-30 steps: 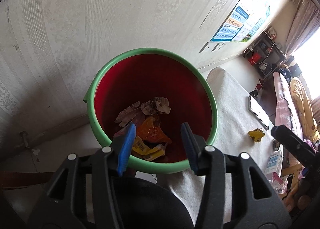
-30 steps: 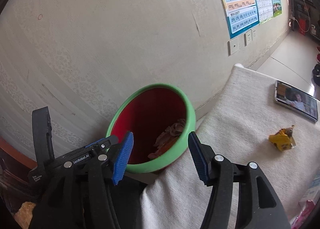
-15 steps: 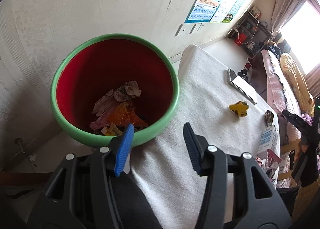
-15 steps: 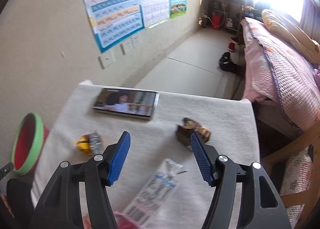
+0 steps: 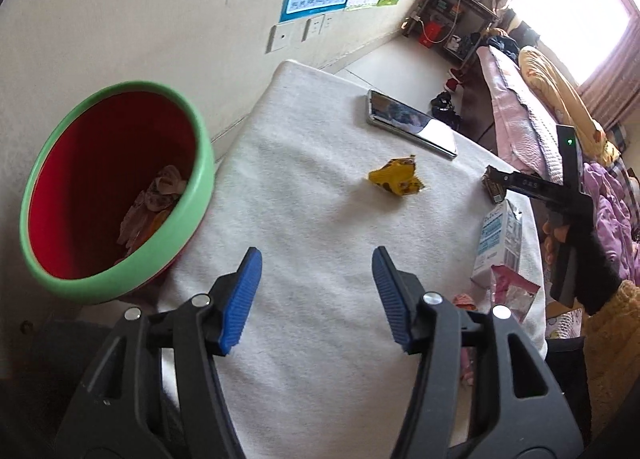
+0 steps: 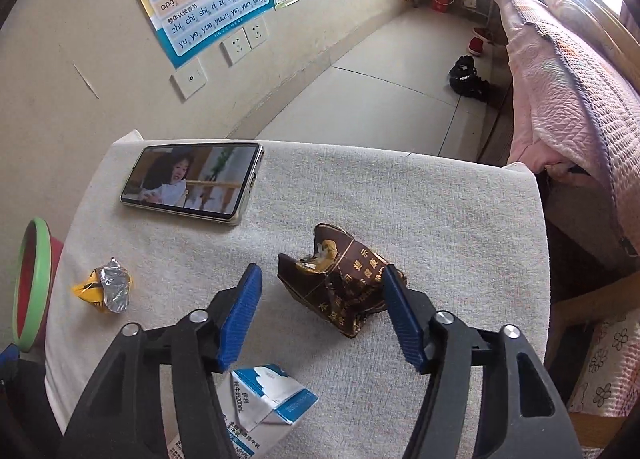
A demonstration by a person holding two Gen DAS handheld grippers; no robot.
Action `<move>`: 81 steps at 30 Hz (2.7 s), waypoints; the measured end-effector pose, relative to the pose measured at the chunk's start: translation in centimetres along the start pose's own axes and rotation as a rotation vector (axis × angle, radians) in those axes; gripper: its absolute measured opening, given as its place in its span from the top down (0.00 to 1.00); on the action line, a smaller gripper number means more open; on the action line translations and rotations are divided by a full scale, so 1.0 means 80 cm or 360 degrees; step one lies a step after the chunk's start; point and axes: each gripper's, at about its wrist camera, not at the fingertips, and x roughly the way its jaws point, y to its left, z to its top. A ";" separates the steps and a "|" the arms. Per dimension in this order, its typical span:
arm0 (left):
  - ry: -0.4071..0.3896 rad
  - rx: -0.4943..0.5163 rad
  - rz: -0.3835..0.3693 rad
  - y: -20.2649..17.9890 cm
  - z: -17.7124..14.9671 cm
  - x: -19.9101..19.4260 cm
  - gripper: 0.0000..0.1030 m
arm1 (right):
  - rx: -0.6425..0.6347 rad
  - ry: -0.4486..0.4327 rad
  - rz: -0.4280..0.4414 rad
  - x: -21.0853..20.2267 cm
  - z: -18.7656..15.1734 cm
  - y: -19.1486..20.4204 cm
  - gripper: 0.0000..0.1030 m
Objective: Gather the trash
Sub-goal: 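Grasp the yellow candy wrapper with the left tool while the right tool grasps the brown wrapper, then lift the yellow wrapper with the left tool while the right tool lifts the brown wrapper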
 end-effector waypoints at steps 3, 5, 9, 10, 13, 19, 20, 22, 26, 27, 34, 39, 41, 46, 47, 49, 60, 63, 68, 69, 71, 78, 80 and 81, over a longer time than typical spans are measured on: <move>-0.0020 0.0044 -0.0048 -0.028 0.017 0.015 0.47 | -0.0045 -0.0032 -0.0015 -0.004 -0.002 0.003 0.57; -0.0006 0.0067 -0.0091 -0.046 0.030 0.032 0.47 | -0.0064 -0.0048 -0.0030 -0.004 -0.002 0.007 0.60; 0.0033 0.0166 -0.0118 -0.087 0.052 0.075 0.44 | 0.0023 -0.0097 0.0002 -0.028 -0.004 0.000 0.69; 0.0046 0.0196 -0.0110 -0.096 0.056 0.087 0.43 | 0.0093 -0.0120 0.0055 -0.040 -0.007 -0.005 0.69; 0.0095 0.0223 -0.0109 -0.111 0.065 0.120 0.43 | 0.0242 -0.0176 0.0205 -0.074 -0.016 -0.012 0.69; 0.0218 0.0202 -0.0038 -0.113 0.070 0.174 0.49 | 0.0188 -0.0285 0.0334 -0.120 -0.024 0.022 0.69; 0.0239 0.0213 -0.0023 -0.114 0.069 0.180 0.59 | 0.0159 -0.0286 0.0335 -0.121 -0.024 0.030 0.69; 0.0272 0.0238 0.0002 -0.116 0.069 0.188 0.68 | 0.0106 -0.0278 0.0350 -0.119 -0.025 0.045 0.69; 0.0240 0.0223 0.0000 -0.108 0.069 0.176 0.75 | 0.0032 -0.0260 0.0388 -0.114 -0.027 0.068 0.69; 0.0222 0.0209 -0.0005 -0.103 0.068 0.168 0.75 | 0.0018 -0.0257 0.0395 -0.114 -0.029 0.072 0.69; 0.0076 0.0158 -0.0004 -0.064 0.042 0.096 0.75 | -0.0046 -0.0241 0.0440 -0.113 -0.034 0.098 0.69; 0.0047 0.0067 0.0031 -0.025 0.006 0.056 0.75 | -0.0125 -0.0212 0.0458 -0.108 -0.048 0.127 0.69; 0.0028 0.0073 0.0073 -0.015 -0.005 0.044 0.75 | -0.0143 -0.0209 0.0477 -0.109 -0.057 0.139 0.69; -0.0002 0.0089 0.0149 0.003 -0.024 0.025 0.75 | -0.0160 -0.0182 0.0525 -0.111 -0.080 0.165 0.69; -0.0009 0.0087 0.0157 0.006 -0.025 0.022 0.75 | -0.0158 -0.0180 0.0529 -0.112 -0.083 0.169 0.69; -0.0013 0.0068 0.0156 0.013 -0.027 0.021 0.75 | -0.0134 -0.0173 0.0545 -0.115 -0.090 0.174 0.69; -0.0033 0.0031 0.0154 0.021 -0.033 0.012 0.75 | -0.0122 -0.0192 0.0528 -0.128 -0.108 0.184 0.69; -0.0032 0.0022 0.0157 0.024 -0.035 0.012 0.75 | -0.0120 -0.0180 0.0525 -0.124 -0.109 0.184 0.69; -0.0034 0.0002 0.0158 0.029 -0.034 0.011 0.75 | -0.0126 -0.0162 0.0521 -0.120 -0.113 0.187 0.69; -0.0031 -0.0001 0.0158 0.029 -0.035 0.012 0.75 | -0.0128 -0.0160 0.0521 -0.119 -0.113 0.187 0.69; -0.0028 -0.0002 0.0158 0.030 -0.035 0.013 0.75 | -0.0133 -0.0157 0.0521 -0.118 -0.114 0.188 0.69; -0.0025 -0.0002 0.0159 0.032 -0.035 0.014 0.75 | -0.0131 -0.0149 0.0519 -0.116 -0.113 0.188 0.69; -0.0024 -0.0006 0.0159 0.033 -0.035 0.014 0.75 | -0.0130 -0.0149 0.0519 -0.116 -0.113 0.188 0.69; -0.0024 -0.0006 0.0160 0.033 -0.035 0.015 0.75 | -0.0131 -0.0149 0.0520 -0.116 -0.113 0.188 0.69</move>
